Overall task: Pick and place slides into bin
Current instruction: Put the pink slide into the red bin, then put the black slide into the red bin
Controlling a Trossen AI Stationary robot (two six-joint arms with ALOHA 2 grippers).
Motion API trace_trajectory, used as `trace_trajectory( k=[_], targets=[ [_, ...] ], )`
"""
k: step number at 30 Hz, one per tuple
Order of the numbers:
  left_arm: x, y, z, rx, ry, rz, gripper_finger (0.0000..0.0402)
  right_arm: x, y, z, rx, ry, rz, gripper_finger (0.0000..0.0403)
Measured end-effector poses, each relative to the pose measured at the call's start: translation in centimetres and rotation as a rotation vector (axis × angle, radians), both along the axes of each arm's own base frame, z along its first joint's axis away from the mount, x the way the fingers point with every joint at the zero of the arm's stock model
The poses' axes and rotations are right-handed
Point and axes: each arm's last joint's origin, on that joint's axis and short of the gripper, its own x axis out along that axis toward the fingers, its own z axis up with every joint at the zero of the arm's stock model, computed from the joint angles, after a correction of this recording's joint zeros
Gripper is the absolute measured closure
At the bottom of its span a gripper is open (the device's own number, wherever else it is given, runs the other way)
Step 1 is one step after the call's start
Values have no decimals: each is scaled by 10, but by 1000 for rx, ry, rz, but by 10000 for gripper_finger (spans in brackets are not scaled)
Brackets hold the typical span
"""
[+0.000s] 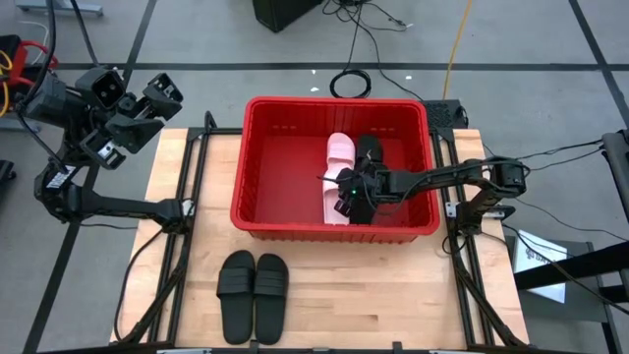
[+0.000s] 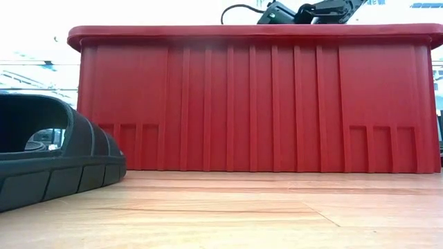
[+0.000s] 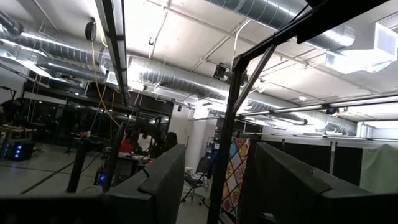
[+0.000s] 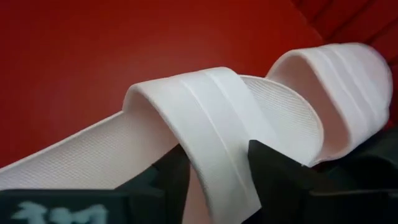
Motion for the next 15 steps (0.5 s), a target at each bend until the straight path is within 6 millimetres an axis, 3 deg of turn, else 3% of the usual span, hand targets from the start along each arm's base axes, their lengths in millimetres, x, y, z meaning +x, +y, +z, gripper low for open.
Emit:
trace_trajectory(
  k=[7,15],
  targets=[
    [0,-1,0,10,5,-23,199,-5,2,15,34,-47,32,201],
    [0,-1,0,19,9,-38,199,-14,3,38,23,-123,33,179]
  ],
)
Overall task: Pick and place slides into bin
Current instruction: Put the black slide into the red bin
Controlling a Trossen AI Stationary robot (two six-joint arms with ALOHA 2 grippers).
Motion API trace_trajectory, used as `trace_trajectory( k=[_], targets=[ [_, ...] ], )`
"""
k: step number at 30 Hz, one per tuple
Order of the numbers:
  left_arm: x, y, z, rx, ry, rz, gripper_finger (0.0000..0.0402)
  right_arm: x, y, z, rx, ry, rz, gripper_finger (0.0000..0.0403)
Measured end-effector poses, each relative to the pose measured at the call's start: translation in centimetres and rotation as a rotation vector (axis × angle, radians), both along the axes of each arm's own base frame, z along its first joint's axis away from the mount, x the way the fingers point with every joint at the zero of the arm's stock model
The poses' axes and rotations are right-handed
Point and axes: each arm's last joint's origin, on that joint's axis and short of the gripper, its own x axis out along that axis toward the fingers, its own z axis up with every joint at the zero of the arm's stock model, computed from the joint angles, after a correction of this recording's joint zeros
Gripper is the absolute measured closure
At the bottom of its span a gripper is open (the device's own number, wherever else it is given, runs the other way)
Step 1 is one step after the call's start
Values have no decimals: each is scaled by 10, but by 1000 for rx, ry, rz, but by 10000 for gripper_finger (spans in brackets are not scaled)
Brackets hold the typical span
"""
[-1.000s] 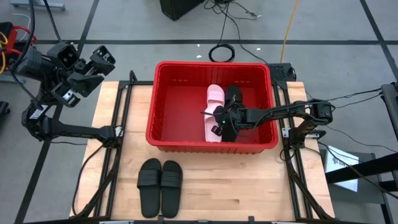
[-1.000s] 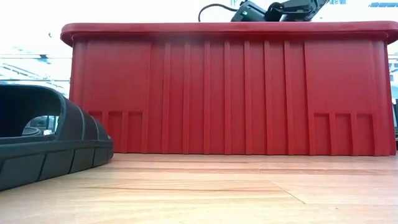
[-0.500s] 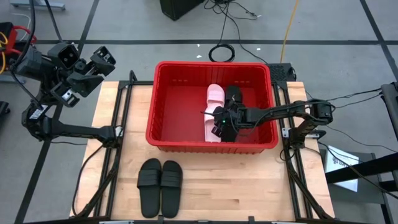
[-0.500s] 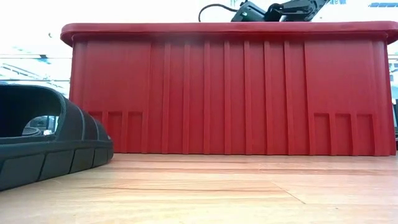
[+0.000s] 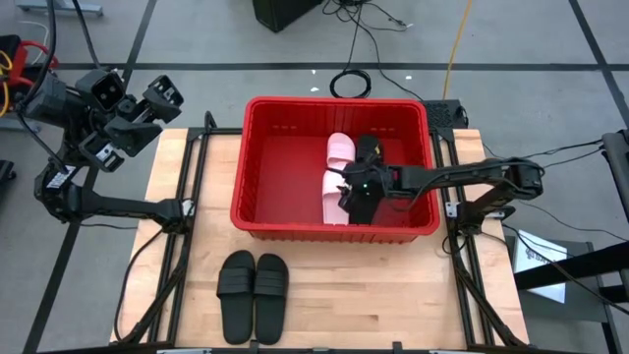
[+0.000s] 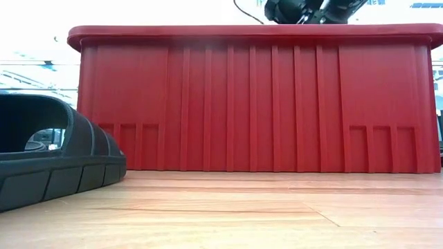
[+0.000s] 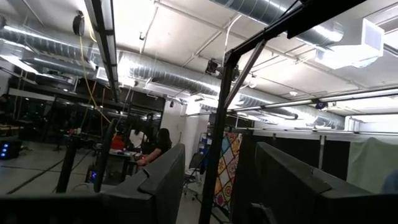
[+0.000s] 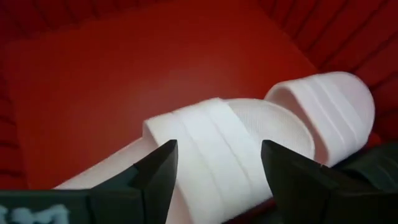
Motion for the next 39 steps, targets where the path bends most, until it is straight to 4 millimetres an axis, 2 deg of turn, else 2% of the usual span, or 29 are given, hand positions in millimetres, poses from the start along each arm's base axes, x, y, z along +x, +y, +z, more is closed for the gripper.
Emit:
trace_trajectory(
  k=[8,23,31,39],
  targets=[
    [0,0,0,0,0,-3,199,-6,1,26,33,-174,-44,187],
    [-1,-1,0,27,1,-34,199,7,0,71,74,-675,-82,197],
    [-7,-6,0,70,19,-143,199,9,3,92,181,-948,-103,199],
    [-18,-13,0,133,29,-255,199,8,7,105,385,-1173,-137,202]
  ],
)
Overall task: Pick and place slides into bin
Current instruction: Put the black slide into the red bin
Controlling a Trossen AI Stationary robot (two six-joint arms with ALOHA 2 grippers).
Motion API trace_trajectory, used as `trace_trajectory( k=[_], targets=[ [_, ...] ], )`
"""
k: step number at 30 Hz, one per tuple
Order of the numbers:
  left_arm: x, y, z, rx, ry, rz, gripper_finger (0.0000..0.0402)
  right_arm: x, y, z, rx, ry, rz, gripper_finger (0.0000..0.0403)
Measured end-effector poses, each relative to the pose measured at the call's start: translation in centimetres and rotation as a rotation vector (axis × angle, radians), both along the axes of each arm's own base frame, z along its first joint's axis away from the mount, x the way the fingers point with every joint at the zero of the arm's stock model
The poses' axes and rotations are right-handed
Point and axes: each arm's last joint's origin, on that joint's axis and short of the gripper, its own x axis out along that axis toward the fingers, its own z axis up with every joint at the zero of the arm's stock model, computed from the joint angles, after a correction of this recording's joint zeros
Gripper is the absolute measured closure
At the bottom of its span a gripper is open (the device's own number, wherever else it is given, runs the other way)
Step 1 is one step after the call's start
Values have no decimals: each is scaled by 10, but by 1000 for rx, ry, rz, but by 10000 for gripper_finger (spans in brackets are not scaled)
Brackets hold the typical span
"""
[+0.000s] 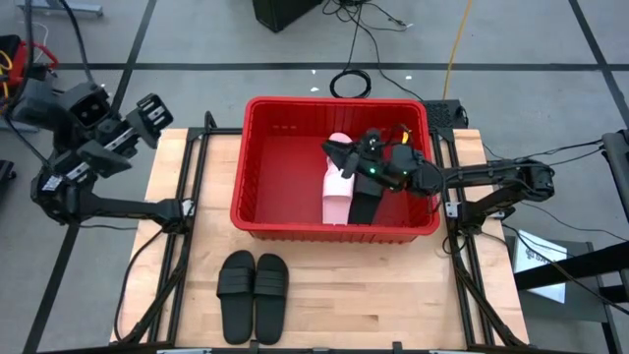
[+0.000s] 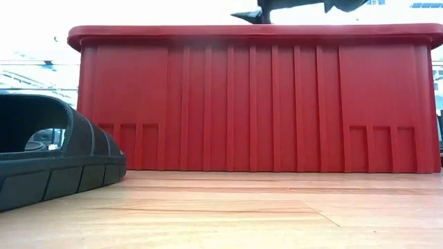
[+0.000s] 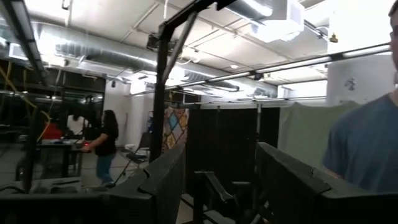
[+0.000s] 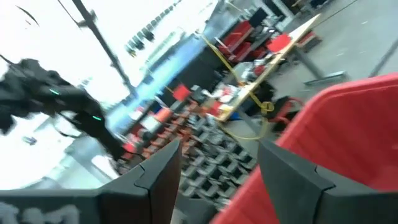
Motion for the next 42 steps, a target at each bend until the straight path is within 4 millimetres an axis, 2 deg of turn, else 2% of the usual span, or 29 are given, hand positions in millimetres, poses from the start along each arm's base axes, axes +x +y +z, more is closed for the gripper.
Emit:
trace_trajectory(
  k=[6,13,17,22,26,33,38,42],
  targets=[
    [-13,-5,2,16,-19,-30,199,-1,11,9,0,-102,38,202],
    [-23,-8,3,-16,-21,-30,199,-1,16,11,-51,-103,40,202],
    [-21,-7,3,-40,-22,-14,199,-1,16,11,-54,-104,39,202],
    [-6,-6,2,-80,-9,-20,199,-1,18,11,-64,-102,89,202],
    [17,-12,0,-107,33,-103,199,0,21,11,-76,-99,121,202],
    [60,-48,-8,-62,26,-262,199,0,23,10,-98,-83,124,202],
    [72,-69,-14,-71,54,-281,199,0,23,10,-103,-81,123,202],
    [79,-83,-29,-48,194,-198,199,1,23,9,-108,-71,152,202]
  ],
)
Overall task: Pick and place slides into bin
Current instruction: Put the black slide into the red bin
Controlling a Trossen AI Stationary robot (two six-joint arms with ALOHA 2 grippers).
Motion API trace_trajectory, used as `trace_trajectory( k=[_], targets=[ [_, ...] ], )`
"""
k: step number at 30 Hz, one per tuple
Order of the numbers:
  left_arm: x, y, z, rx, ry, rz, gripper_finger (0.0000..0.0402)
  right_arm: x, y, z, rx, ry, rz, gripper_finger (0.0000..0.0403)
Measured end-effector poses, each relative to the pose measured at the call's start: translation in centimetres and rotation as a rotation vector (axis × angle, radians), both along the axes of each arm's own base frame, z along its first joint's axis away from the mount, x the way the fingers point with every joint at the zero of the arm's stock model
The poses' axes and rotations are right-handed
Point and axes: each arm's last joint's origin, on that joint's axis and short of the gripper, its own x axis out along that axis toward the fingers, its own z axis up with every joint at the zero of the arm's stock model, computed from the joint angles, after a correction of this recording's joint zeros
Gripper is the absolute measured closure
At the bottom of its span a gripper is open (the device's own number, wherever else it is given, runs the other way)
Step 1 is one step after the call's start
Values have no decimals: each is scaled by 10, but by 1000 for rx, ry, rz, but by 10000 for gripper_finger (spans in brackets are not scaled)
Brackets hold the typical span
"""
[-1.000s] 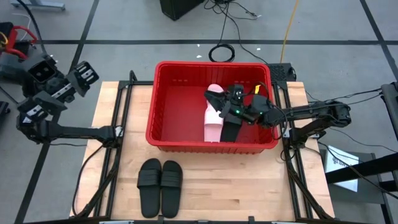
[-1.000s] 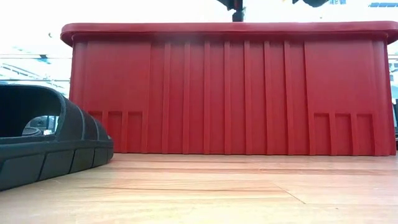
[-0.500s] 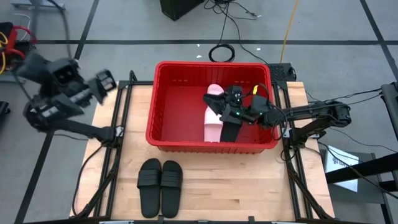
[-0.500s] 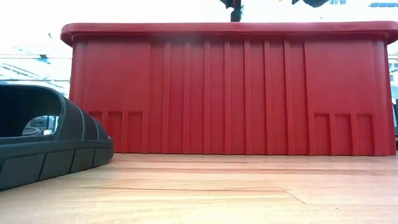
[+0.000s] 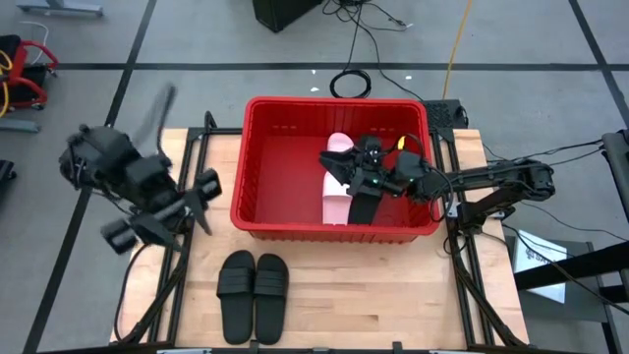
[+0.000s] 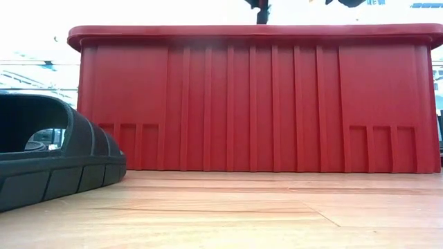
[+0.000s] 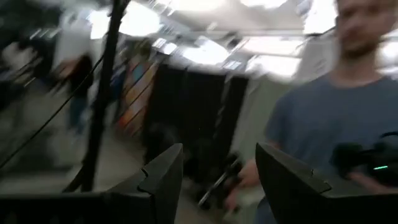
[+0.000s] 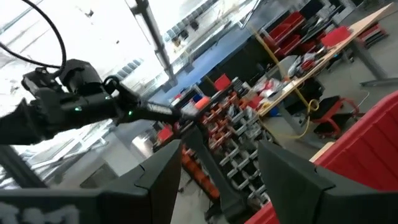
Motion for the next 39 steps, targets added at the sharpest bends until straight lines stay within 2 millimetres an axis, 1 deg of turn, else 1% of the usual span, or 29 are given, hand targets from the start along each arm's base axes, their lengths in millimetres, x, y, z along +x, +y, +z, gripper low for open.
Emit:
trace_trajectory(
  k=[3,11,17,22,27,31,39],
  targets=[
    [1,-10,-12,45,106,71,199,1,1,-1,-6,10,42,202],
    [5,-45,-40,175,313,167,199,2,15,-6,14,54,121,202],
    [11,-72,-66,288,488,213,199,3,25,-8,14,79,153,202],
    [15,-90,-87,359,627,216,199,3,32,-10,17,101,174,202],
    [22,-107,-116,476,807,227,199,3,38,-13,35,133,195,202],
    [27,-120,-141,601,926,241,199,4,41,-17,32,172,205,202],
    [35,-138,-177,812,1062,255,199,3,48,-19,10,192,223,202]
  ],
)
